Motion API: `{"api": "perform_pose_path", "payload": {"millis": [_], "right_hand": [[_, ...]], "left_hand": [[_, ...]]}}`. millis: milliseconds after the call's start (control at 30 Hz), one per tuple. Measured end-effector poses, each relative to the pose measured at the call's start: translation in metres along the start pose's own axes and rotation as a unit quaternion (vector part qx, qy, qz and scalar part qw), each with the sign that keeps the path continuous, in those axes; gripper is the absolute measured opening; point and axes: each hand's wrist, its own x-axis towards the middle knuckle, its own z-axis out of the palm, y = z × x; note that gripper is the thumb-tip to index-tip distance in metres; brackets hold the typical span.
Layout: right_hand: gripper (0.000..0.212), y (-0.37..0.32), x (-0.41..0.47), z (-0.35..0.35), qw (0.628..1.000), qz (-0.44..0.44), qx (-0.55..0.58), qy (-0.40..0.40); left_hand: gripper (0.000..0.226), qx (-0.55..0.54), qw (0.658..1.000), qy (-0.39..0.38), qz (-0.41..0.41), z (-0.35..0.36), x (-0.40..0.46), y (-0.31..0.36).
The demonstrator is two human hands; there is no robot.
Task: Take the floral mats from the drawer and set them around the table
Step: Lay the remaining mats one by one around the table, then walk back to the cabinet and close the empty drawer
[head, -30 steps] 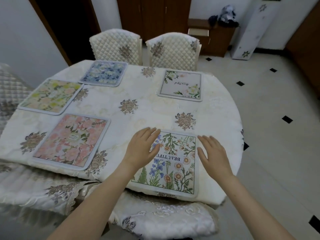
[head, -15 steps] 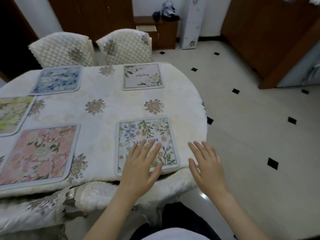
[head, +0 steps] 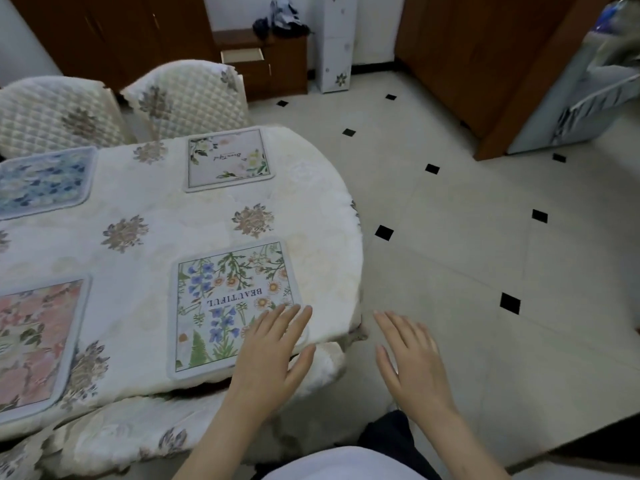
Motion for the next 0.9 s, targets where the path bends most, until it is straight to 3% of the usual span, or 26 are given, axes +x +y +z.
{"api": "perform_pose_path", "payload": {"millis": [500, 900], "right_hand": [[0.052, 0.217, 0.064, -0.103, 0.999, 0.048, -0.003, -0.023], [0.054, 0.280, 0.157, -0.110, 0.997, 0.061, 0.030, -0.041]], "left_hand": [[0.057, -0.044, 0.999, 0.003, -0.008, 0.088, 0.171, 0.198], [0.051, -0.026, 0.998, 0.030, -0.039, 0.097, 0.280, 0.195]]}}
